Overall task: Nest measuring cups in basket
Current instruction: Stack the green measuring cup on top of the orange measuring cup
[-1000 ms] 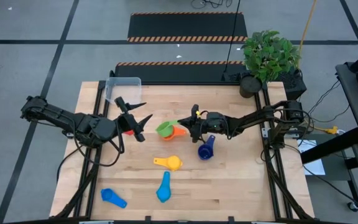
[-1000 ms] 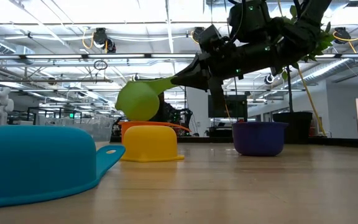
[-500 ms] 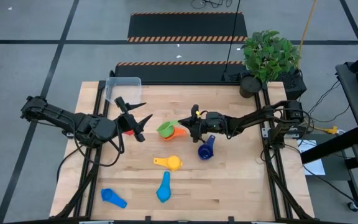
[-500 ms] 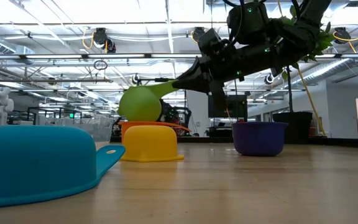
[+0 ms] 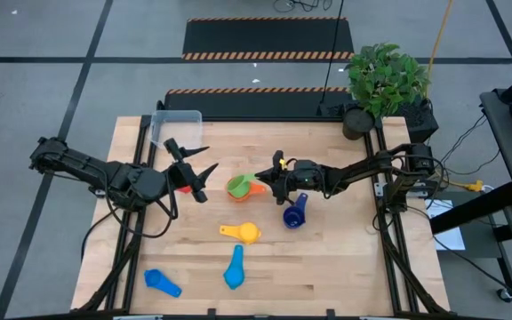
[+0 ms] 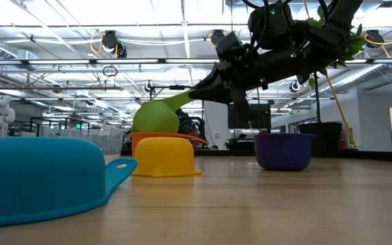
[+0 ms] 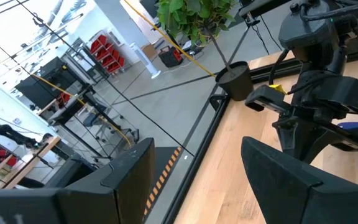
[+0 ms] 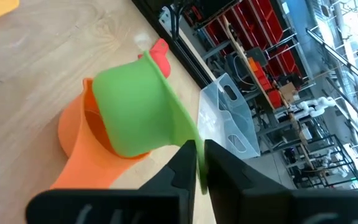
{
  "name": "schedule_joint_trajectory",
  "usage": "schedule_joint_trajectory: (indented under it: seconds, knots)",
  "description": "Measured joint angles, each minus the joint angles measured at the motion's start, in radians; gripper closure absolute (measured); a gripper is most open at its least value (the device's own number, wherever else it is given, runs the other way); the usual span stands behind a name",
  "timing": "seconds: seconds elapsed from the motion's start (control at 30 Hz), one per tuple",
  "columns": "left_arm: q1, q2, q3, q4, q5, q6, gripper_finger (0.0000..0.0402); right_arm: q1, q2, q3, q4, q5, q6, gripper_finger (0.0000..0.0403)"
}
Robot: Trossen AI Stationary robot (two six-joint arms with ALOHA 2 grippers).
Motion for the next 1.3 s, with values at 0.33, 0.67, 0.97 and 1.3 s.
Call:
schedule_joint_trajectory:
  seconds: [0.33,0.67,0.97,1.3]
  knots:
    - [0.000,0.000,0.000,0.000,0.045,-0.001,0.0158,-0.021,0.000,0.000,-0.001,-0.078,0.107,0.0335]
    - [0.000,0.000,0.000,0.000,0.045,0.005,0.0158,-0.045,0.000,0.000,-0.022,-0.103,0.162,0.0295]
    - [0.000,0.000,0.000,0.000,0.045,0.004,0.0158,-0.045,0.000,0.000,-0.051,-0.106,0.217,0.0269]
    - [0.000,0.000,0.000,0.000,0.045,0.003,0.0158,-0.045,0.000,-0.001,-0.061,-0.105,0.308,0.0243]
